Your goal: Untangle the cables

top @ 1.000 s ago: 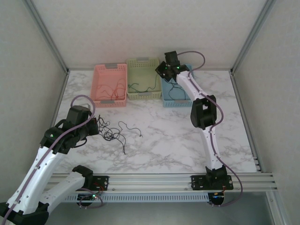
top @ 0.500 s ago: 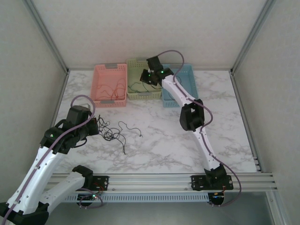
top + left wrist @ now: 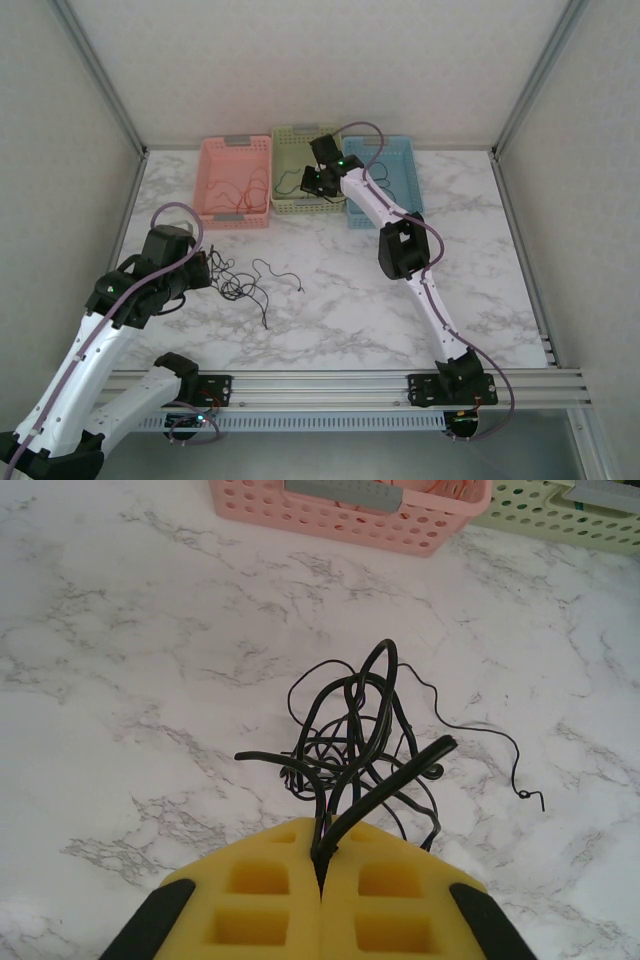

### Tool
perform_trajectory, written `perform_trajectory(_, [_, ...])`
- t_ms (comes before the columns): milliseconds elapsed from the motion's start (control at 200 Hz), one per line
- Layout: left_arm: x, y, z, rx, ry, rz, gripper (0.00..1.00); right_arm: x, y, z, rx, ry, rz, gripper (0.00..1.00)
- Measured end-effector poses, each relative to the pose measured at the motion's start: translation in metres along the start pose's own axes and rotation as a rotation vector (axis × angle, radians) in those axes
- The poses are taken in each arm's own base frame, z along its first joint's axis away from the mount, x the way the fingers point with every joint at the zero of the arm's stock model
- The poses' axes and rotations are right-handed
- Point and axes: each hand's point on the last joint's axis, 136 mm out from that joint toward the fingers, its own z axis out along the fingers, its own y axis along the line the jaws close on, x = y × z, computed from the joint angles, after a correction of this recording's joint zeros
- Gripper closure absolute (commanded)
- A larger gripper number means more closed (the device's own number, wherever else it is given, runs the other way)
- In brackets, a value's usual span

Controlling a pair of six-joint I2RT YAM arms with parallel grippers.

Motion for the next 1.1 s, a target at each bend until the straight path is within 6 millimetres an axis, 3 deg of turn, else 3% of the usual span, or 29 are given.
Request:
perform_trajectory(170, [0.000, 0.000, 0.000, 0.000, 0.000, 0.000, 1.00, -0.003, 0.004, -0.010, -0.002, -0.002, -0.014, 0.59])
perform_trajectory(265, [0.000, 0.000, 0.000, 0.000, 0.000, 0.000, 1.00, -0.010, 0.012, -0.026, -0.012, -0.018, -0.025, 0.50])
perform_trajectory(370, [0.000, 0.000, 0.000, 0.000, 0.000, 0.000, 1.00, -0.022, 0.025, -0.053, -0.034, -0.051, -0.037, 0.46])
perform_trajectory(541, [0.000, 0.000, 0.000, 0.000, 0.000, 0.000, 1.00, -0.048, 0.052, -0.116, -0.077, -0.143, -0.062, 0.45])
perform_trajectory(726, [0.000, -0.001, 0.000, 0.004, 0.001, 0.000, 1.00, -0.053, 0.070, -0.179, -0.105, -0.201, -0.096, 0.45])
perform_trajectory(831, [0.000, -0.001, 0.000, 0.004, 0.001, 0.000, 1.00, -0.041, 0.069, -0.207, -0.097, -0.203, -0.108, 0.46])
perform_trajectory(921, [0.000, -0.001, 0.000, 0.004, 0.002, 0.000, 1.00, -0.026, 0.064, -0.216, -0.090, -0.188, -0.116, 0.48])
perform_trajectory(1041, [0.001, -0.001, 0.000, 0.006, 0.004, 0.000, 1.00, 0.014, 0.048, -0.210, -0.062, -0.114, -0.129, 0.50])
perform_trajectory(1101, [0.001, -0.001, 0.000, 0.006, 0.004, 0.000, 1.00, 0.043, 0.041, -0.203, -0.049, -0.068, -0.151, 0.51])
